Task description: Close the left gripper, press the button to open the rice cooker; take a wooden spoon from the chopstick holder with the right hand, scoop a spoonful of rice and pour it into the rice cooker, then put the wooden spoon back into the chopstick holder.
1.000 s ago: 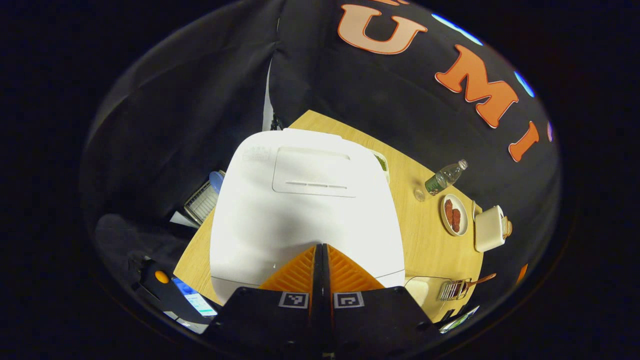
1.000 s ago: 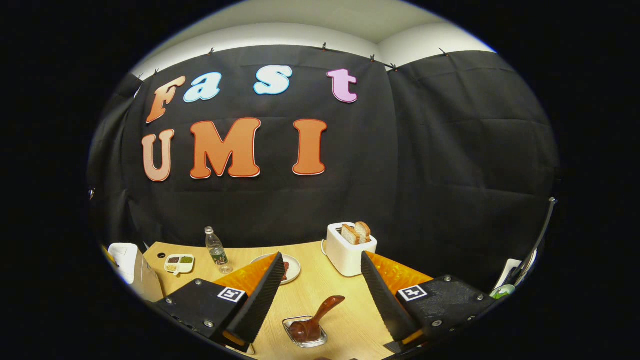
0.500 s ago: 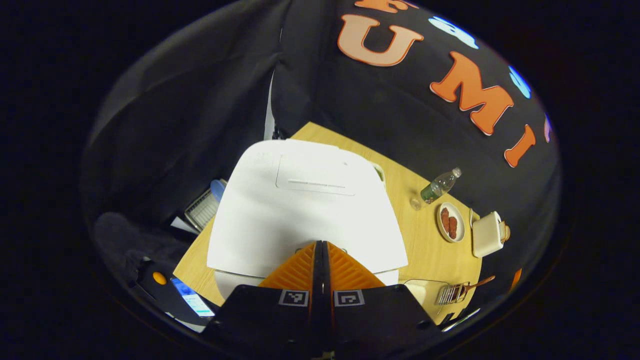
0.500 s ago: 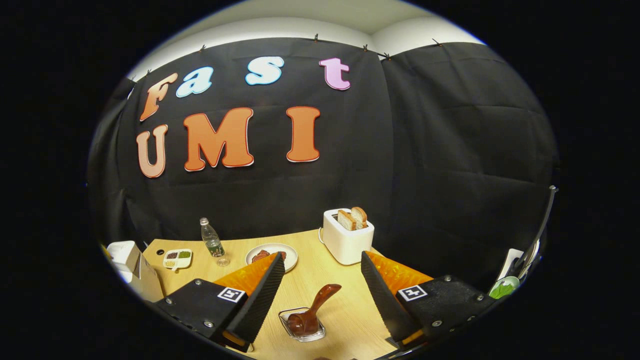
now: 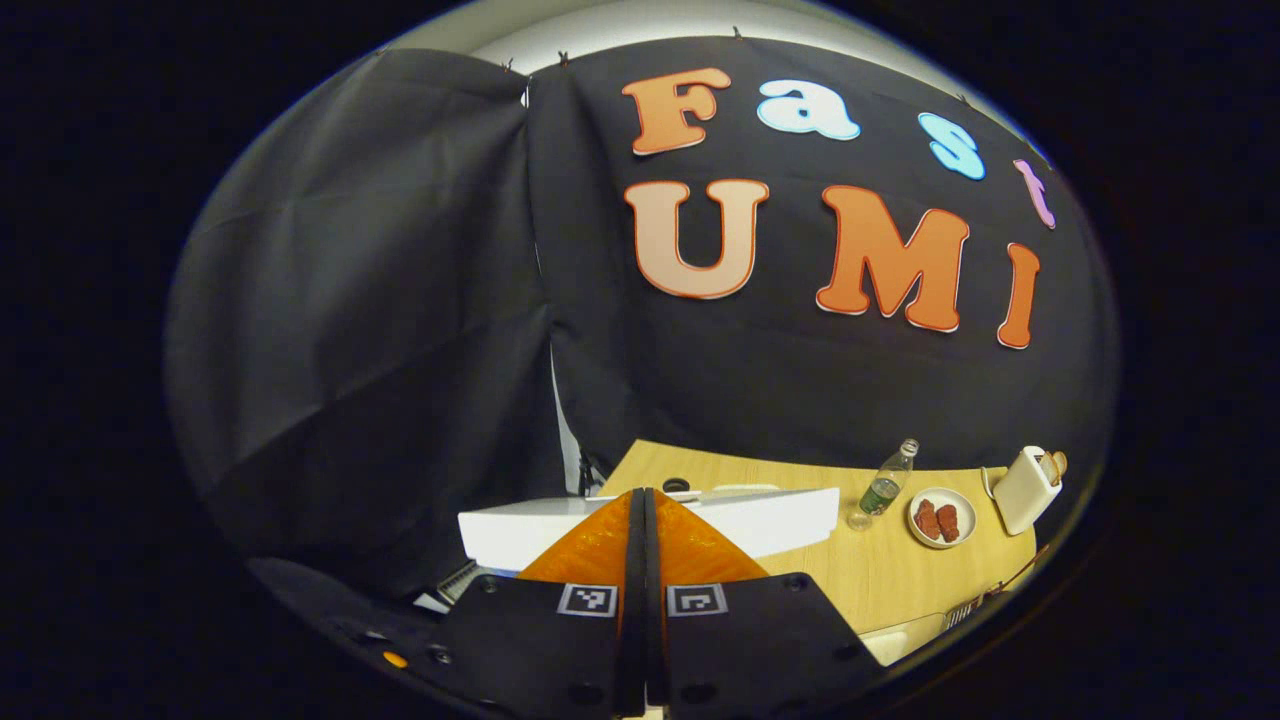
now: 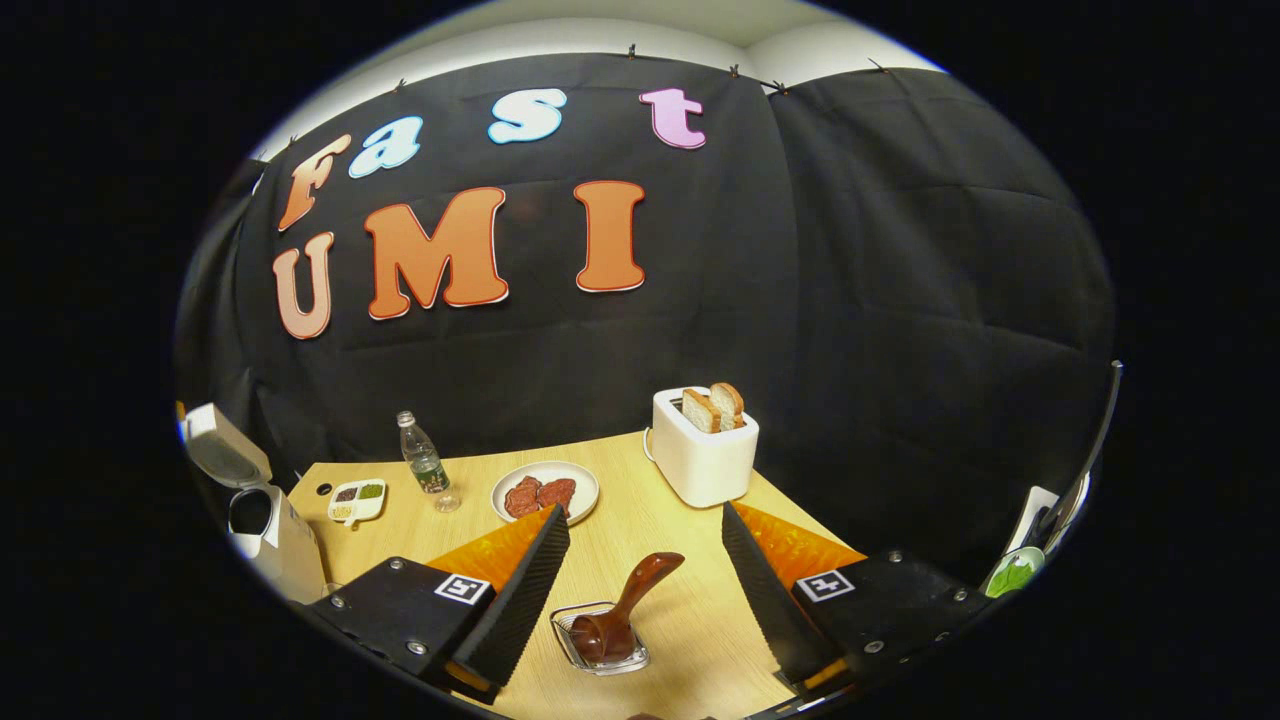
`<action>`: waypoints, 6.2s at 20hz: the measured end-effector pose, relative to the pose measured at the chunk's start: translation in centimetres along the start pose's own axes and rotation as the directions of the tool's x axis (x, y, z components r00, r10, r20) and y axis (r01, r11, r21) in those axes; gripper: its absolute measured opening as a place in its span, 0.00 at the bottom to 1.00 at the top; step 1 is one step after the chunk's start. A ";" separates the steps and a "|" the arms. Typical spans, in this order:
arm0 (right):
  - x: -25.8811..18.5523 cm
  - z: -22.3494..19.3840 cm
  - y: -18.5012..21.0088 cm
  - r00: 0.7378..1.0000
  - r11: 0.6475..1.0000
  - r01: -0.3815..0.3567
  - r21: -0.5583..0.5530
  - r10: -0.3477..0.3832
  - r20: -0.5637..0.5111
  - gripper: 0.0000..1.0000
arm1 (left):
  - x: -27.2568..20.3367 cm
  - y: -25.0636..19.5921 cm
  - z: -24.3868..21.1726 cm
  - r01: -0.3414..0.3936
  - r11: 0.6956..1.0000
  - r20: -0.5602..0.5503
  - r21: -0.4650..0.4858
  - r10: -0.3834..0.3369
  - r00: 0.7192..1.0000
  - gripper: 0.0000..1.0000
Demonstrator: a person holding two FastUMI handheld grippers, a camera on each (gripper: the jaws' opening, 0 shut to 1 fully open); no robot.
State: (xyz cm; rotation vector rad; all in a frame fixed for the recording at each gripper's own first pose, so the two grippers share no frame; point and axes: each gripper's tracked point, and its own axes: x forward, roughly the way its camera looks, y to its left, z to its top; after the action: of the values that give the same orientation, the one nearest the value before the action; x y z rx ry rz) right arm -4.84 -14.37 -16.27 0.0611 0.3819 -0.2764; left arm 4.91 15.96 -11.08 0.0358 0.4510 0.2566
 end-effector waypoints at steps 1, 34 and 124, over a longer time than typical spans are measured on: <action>0.1 -0.3 -0.1 1.000 1.000 0.002 -0.005 -0.002 -0.012 0.96 | -0.5 0.0 -0.2 -0.010 1.000 -0.008 0.021 0.010 1.000 0.04; 9.4 -14.2 2.7 0.926 0.961 -0.123 0.249 0.201 -0.318 0.38 | -13.6 -13.2 -0.4 0.171 0.984 0.239 -0.043 -0.156 0.958 0.77; -3.9 -19.7 26.9 0.890 0.953 -0.268 0.139 0.300 -0.344 0.12 | -4.9 -1.8 -6.8 0.255 0.967 0.083 0.021 -0.256 0.963 1.00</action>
State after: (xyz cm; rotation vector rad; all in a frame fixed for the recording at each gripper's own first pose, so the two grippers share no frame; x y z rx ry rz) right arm -7.93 14.68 -32.83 0.2559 0.7210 0.0130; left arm -1.85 12.81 -15.24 -0.0018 0.3673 -0.0019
